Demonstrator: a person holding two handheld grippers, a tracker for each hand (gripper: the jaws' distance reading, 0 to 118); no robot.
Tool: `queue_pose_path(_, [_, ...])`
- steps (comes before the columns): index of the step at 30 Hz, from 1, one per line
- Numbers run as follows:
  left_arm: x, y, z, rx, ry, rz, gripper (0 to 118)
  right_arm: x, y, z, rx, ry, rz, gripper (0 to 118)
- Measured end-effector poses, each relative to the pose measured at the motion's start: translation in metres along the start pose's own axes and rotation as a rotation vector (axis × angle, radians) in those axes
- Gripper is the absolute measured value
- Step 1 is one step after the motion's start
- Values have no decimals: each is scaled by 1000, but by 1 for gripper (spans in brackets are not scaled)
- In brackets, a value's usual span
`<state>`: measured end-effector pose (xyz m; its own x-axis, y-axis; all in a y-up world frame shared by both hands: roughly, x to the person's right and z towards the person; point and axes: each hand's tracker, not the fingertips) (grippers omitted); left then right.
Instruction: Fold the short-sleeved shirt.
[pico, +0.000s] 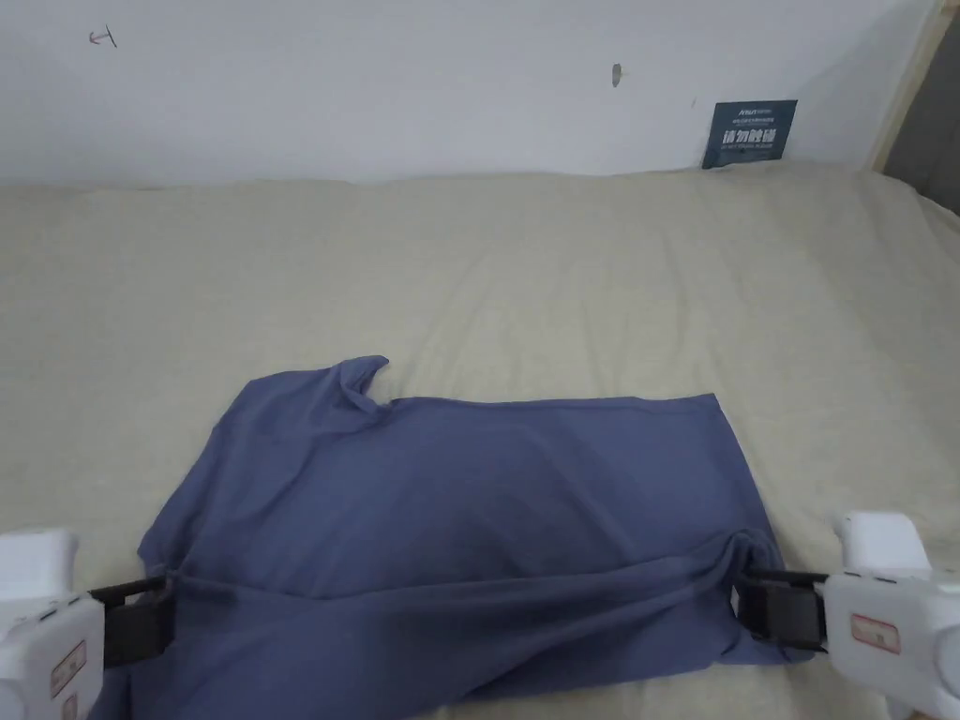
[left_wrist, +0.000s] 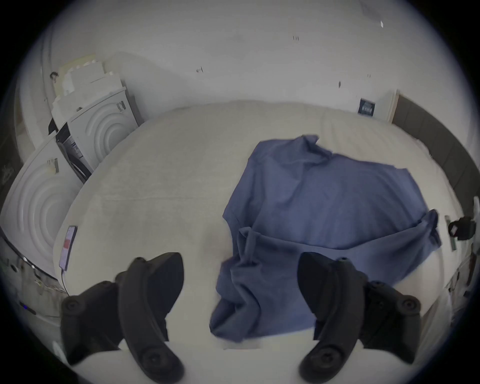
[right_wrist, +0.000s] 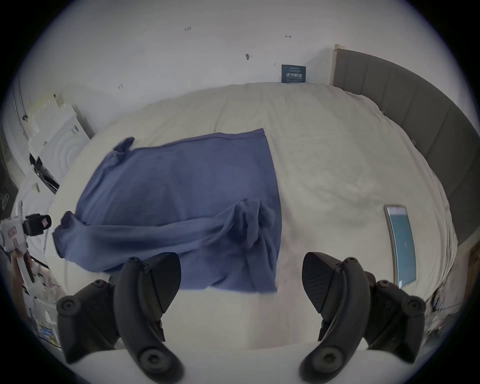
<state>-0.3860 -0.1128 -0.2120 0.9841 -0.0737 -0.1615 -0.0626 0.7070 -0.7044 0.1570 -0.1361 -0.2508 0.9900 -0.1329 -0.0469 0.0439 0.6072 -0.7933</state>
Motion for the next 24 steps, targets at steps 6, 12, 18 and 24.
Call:
queue_pose_path(6, [1, -37, 54, 70, -15, 81, 2, -17, -50, 48, 51, 64, -28, 43])
queue_pose_path(12, [15, -83, 81, 84, -27, 150, 0, -33, -90, 65, 69, 85, -81, 10])
queue_pose_path(18, [22, -120, 83, 10, 2, 145, 0, -39, -96, 68, 53, 96, -60, 7])
queue_pose_path(24, [15, -114, 70, -13, 21, 105, 0, -45, -91, 58, 27, 67, -34, 7])
